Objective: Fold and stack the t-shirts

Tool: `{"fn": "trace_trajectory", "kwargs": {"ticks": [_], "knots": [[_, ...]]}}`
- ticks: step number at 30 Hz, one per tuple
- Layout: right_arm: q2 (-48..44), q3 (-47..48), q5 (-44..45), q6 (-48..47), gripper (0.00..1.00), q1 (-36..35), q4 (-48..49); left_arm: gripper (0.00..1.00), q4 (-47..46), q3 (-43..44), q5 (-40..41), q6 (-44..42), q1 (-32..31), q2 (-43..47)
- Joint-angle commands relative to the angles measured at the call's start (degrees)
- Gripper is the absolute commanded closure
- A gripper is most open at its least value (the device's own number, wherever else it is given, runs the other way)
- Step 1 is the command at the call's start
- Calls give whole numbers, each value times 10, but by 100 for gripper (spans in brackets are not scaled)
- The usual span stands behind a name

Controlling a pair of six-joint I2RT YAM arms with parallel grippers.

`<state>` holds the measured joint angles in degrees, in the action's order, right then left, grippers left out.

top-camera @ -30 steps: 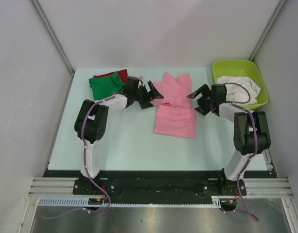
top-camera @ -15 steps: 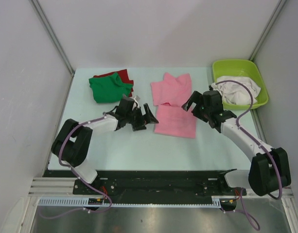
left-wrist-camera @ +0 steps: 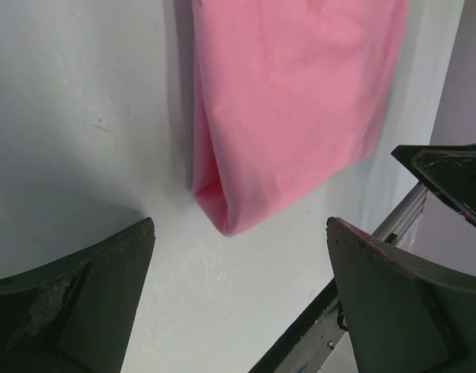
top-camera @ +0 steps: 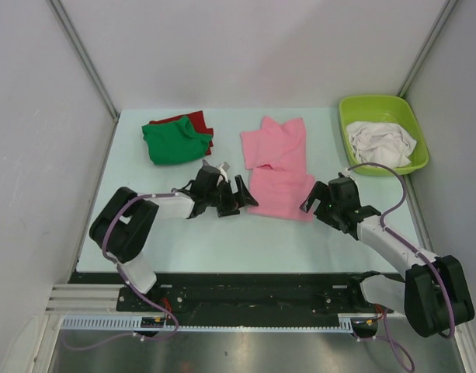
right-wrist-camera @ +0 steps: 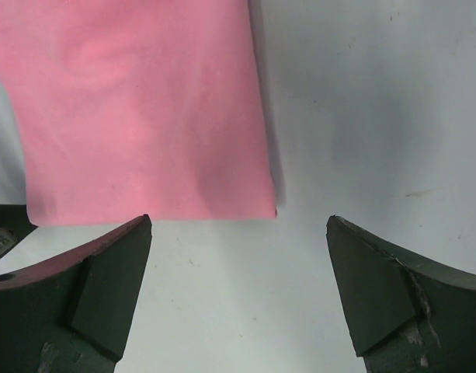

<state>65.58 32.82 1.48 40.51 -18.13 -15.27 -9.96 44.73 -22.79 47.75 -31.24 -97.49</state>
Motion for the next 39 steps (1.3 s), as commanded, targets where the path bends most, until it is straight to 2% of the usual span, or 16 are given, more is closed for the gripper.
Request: {"fn": "trace_trajectory", "kwargs": {"ticks": [1, 6, 9, 10, 12, 13, 15, 16, 17, 26, 29, 30, 33, 36, 37, 39], "knots": [[-9, -14, 2, 15, 0, 3, 27, 0, -9, 0, 10, 9, -7, -36], [17, -29, -4, 29, 1, 5, 46, 2, -11, 4, 17, 22, -22, -56], [30, -38, -9, 35, 2, 5, 59, 11, -19, 4, 14, 24, -26, -74], [35, -41, -8, 37, 2, 6, 63, 22, -23, 1, 11, 26, -26, -77], [39, -46, -9, 40, 2, 5, 71, 34, -43, -8, 5, 31, -26, -86], [40, -50, -8, 41, 3, 5, 73, 52, -46, -10, 5, 32, -26, -89], [39, -51, -9, 44, 2, 6, 77, 70, -52, -10, 5, 31, -26, -95], [40, -53, -9, 46, 3, 6, 79, 92, -52, -10, 8, 31, -26, -101], [41, -55, -9, 48, 2, 7, 81, 100, -51, -8, 8, 31, -26, -103], [55, -81, -51, 88, 7, 4, 132, 100, -62, -8, 5, 36, -26, -104], [62, -90, -53, 99, 21, 0, 144, 100, -69, -13, 0, 38, -26, -101], [67, -94, -53, 102, 36, -1, 147, 100, -72, -17, -2, 39, -26, -100], [79, -103, -60, 109, 60, -3, 164, 100, -83, -25, -4, 45, -26, -98], [91, -107, -56, 113, 68, -5, 175, 100, -98, -34, -12, 52, -26, -96], [102, -109, -55, 113, 75, -5, 182, 100, -104, -38, -15, 53, -26, -95], [111, -109, -53, 117, 100, -4, 186, 100, -127, -53, -24, 62, -26, -89]]}}
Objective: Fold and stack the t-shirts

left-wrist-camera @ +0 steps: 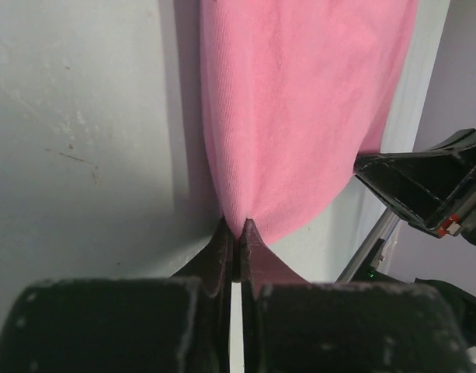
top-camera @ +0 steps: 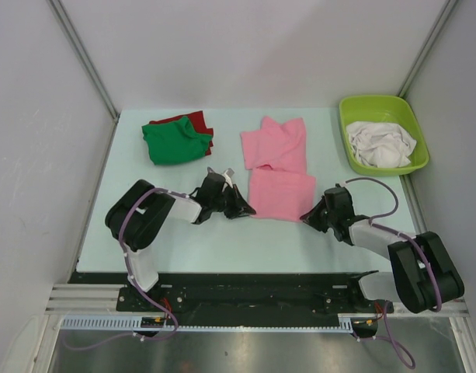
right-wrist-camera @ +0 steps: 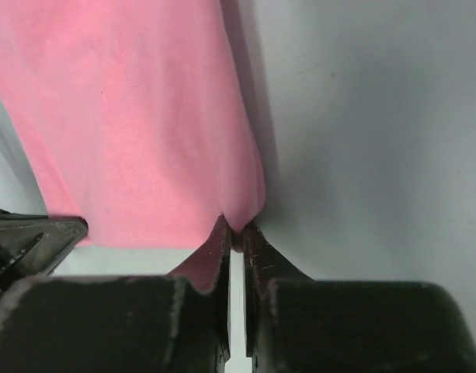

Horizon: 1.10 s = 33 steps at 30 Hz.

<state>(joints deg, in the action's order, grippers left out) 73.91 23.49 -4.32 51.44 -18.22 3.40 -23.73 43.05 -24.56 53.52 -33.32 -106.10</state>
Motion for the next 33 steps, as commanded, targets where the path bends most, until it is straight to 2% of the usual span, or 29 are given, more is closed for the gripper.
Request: {"fn": "trace_trajectory", "kwargs": {"ticks": [1, 4, 8, 14, 19, 21, 26, 28, 32, 33], "knots": [[29, -16, 5, 6, 100, -2, 2, 100, 3, -44, -9, 11, -5, 6], [13, -16, 26, -4, 100, -15, -19, 100, -11, -78, -7, 12, -10, 41], [-66, -22, 43, -6, 100, -48, -73, 100, -21, -128, 7, 14, -22, 88], [-176, -23, 105, 15, 100, -141, -182, 100, -60, -218, 20, 48, -57, 145], [-276, -20, 145, 45, 100, -228, -240, 100, 1, -227, 61, 57, -106, 231], [-294, -10, 162, 49, 100, -238, -249, 100, 33, -218, 73, 57, -110, 257], [-273, 74, 179, 8, 100, -234, -264, 100, 176, -125, 124, 1, -108, 324], [-255, 97, 179, -16, 100, -225, -253, 100, 196, -100, 128, -13, -97, 331], [-173, 148, 116, -54, 100, -153, -201, 99, 224, -38, 110, -32, -57, 315], [-154, 157, 97, -59, 100, -112, -190, 99, 227, -27, 103, -35, -47, 306]]}}
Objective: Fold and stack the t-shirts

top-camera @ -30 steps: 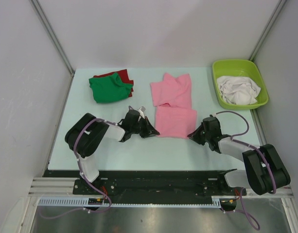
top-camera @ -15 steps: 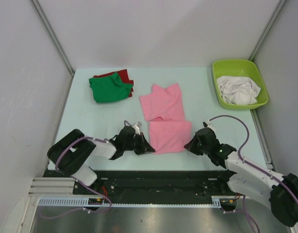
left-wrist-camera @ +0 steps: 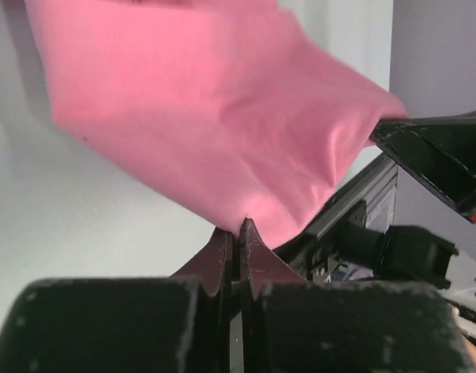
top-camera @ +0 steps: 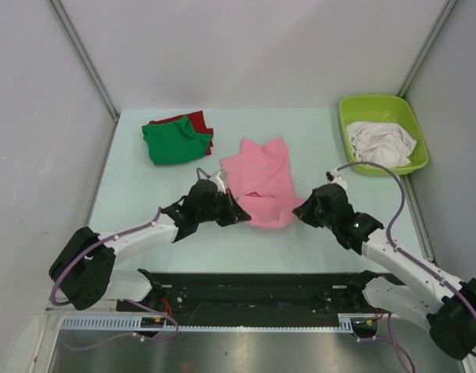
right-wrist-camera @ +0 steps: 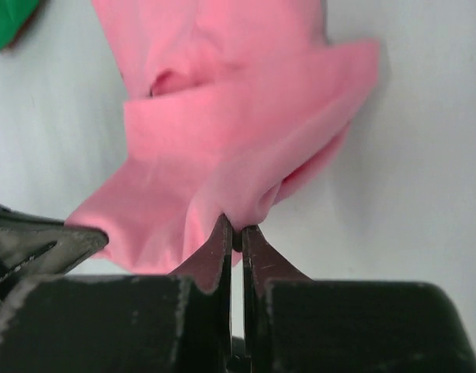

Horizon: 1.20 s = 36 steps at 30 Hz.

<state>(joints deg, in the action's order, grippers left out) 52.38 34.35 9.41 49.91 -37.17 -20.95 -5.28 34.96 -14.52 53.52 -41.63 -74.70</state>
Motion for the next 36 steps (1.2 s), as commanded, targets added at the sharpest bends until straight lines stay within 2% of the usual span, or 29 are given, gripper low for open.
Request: {"fn": "trace_trajectory", "kwargs": {"ticks": [1, 7, 12, 23, 34, 36], "knots": [[78, 57, -60, -50, 100, 96, 77, 99, 46, 65, -2, -45, 56, -17], [225, 152, -140, -64, 100, 170, 149, 100, 55, 169, -46, -65, 118, -112], [311, 222, -193, -53, 100, 196, 187, 100, 62, 254, -83, -62, 151, -177], [461, 363, -219, -36, 100, 224, 202, 100, 95, 402, -111, -54, 200, -294], [595, 461, -240, -24, 100, 244, 232, 100, 122, 499, -115, -59, 246, -408], [615, 479, -236, -27, 100, 245, 234, 96, 123, 520, -111, -61, 256, -425]]}}
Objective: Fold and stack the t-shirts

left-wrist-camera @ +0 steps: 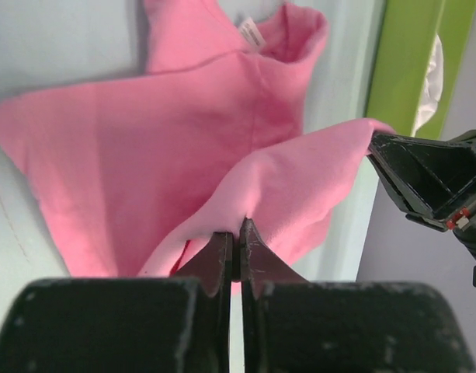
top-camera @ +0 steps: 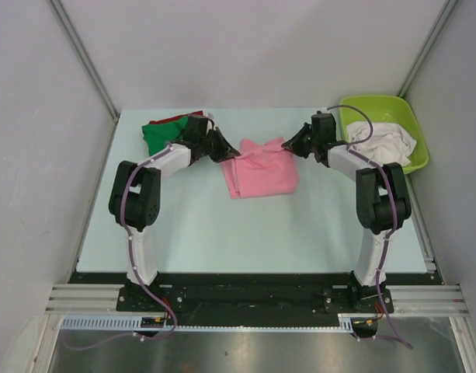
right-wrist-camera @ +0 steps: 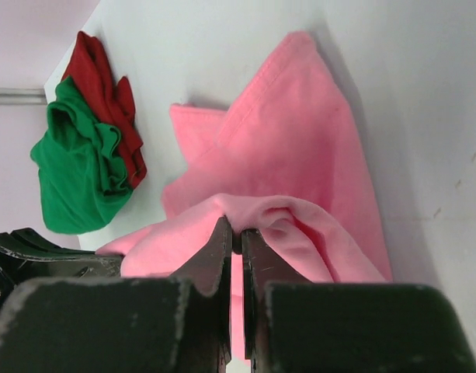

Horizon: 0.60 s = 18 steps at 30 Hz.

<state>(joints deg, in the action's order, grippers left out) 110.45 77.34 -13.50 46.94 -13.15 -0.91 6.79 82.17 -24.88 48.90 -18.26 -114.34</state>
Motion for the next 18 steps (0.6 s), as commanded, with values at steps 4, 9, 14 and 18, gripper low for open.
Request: {"fn": "trace_trajectory", "kwargs": {"ticks": [4, 9, 14, 18], "knots": [[93, 89, -1, 1, 45, 13, 55, 21, 39, 112, 7, -31, 34, -85], [96, 111, 12, -15, 0, 27, 79, 0, 35, 113, 83, -58, 35, -57], [-22, 70, 57, -96, 0, 13, 56, 0, 28, 22, 71, -64, 25, 11], [-103, 56, 103, -209, 0, -48, -25, 0, -11, -92, 68, -60, 8, 110]]}}
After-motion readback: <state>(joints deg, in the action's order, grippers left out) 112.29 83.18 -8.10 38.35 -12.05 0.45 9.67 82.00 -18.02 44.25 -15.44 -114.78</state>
